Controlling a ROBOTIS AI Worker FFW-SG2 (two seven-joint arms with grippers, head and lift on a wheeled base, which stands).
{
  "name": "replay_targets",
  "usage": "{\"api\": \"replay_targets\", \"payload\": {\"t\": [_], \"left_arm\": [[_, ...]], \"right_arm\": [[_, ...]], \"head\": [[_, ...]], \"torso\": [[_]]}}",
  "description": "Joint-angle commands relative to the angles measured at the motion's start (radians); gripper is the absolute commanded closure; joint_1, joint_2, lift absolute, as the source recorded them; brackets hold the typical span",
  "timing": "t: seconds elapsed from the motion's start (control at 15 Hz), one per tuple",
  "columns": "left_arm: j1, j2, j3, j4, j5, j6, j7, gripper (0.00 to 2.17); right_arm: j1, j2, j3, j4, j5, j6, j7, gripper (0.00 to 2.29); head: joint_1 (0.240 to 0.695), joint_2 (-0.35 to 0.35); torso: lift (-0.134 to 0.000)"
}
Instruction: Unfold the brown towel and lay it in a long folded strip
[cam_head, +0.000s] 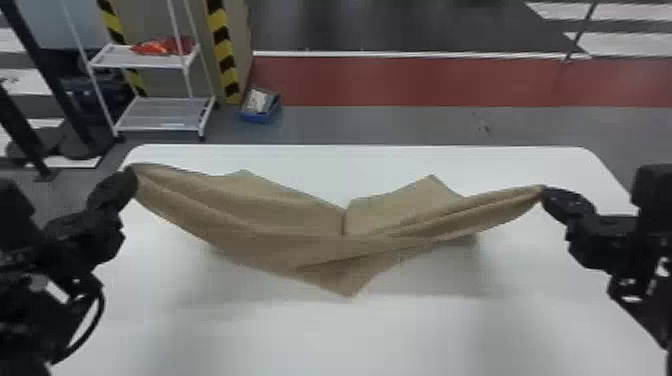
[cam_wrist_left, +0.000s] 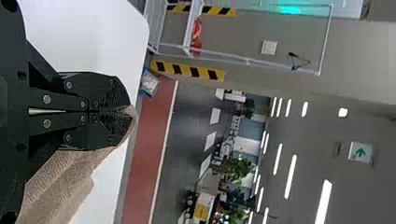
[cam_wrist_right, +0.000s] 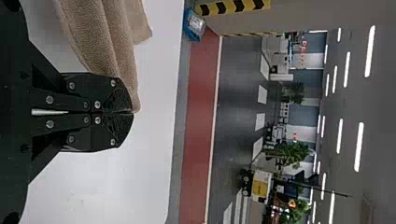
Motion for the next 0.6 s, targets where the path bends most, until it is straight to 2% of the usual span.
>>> {"api": "replay_targets", "payload": {"t": [0.0,0.13,0.2,0.33,0.53], "left_arm": [[0.079,-0.009,0.108,-0.150,0.098,0.104,0.016,1.42],[0.158,-0.027,0.148,-0.265,0.148,0.125,0.042,1.42],[0.192,-0.038,0.151,-0.317,0.152,0.125,0.047,1.42],[0.230,-0.071,0.153,-0.432,0.151,0.224,0.072,1.42],[0.230,-0.081,0.142,-0.499,0.135,0.349,0.101,1.42]], "right_arm": [[-0.014,-0.025,-0.030,-0.015,-0.017,0.026,0.000,1.30],[-0.003,-0.033,-0.055,-0.042,-0.032,0.051,0.003,1.30],[-0.003,-0.034,-0.066,-0.051,-0.040,0.066,0.012,1.30],[-0.003,-0.048,-0.090,-0.054,-0.069,0.078,0.014,1.30],[-0.006,-0.047,-0.076,-0.038,-0.064,0.078,0.014,1.30]], "head": [[0.695,0.005],[0.695,0.022],[0.695,0.026],[0.695,0.016],[0.695,-0.017]], "torso": [[-0.119],[-0.119],[-0.119],[-0.119],[-0.119]]}}
